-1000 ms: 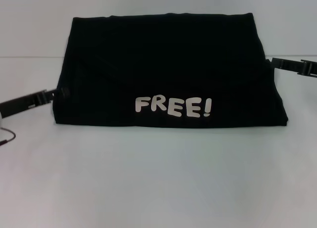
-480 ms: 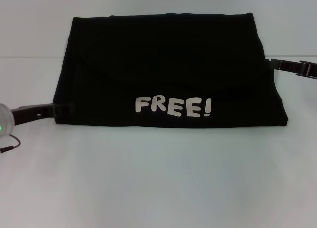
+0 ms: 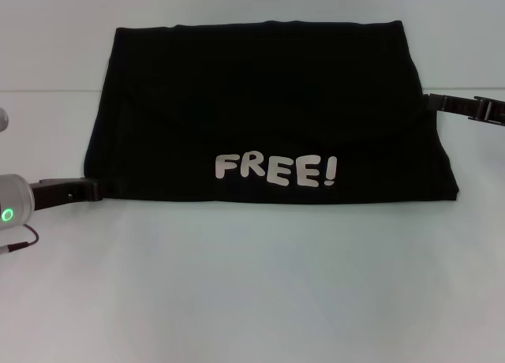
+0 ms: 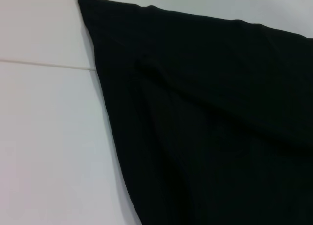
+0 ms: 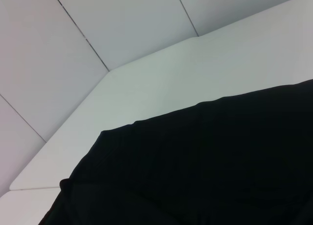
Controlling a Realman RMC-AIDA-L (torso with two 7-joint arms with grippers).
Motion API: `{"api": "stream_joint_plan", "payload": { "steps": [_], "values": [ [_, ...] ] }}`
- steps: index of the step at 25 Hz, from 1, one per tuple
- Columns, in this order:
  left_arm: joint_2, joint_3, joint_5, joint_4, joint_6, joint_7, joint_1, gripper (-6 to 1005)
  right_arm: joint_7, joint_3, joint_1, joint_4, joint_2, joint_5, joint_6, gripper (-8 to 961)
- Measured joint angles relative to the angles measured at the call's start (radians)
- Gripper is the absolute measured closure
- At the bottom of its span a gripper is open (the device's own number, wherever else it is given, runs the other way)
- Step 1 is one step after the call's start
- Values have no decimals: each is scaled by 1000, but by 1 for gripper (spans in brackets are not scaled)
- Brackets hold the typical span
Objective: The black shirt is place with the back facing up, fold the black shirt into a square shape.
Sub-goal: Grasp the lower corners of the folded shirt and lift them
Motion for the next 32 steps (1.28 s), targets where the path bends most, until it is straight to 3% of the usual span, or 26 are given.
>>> {"api": "stream_joint_plan", "payload": {
  "steps": [16, 26, 32],
  "values": [
    [4, -8, 5, 9, 24, -5, -2, 442, 0, -2, 0, -1, -2, 0, 2, 380],
    [6, -1, 34, 5, 15, -6, -11, 924, 0, -2, -5, -2, -2, 0, 0, 390],
    [8, -5, 39, 28, 31, -9, -12, 965, 19, -31, -7, -1, -7, -2, 0, 398]
  ]
}}
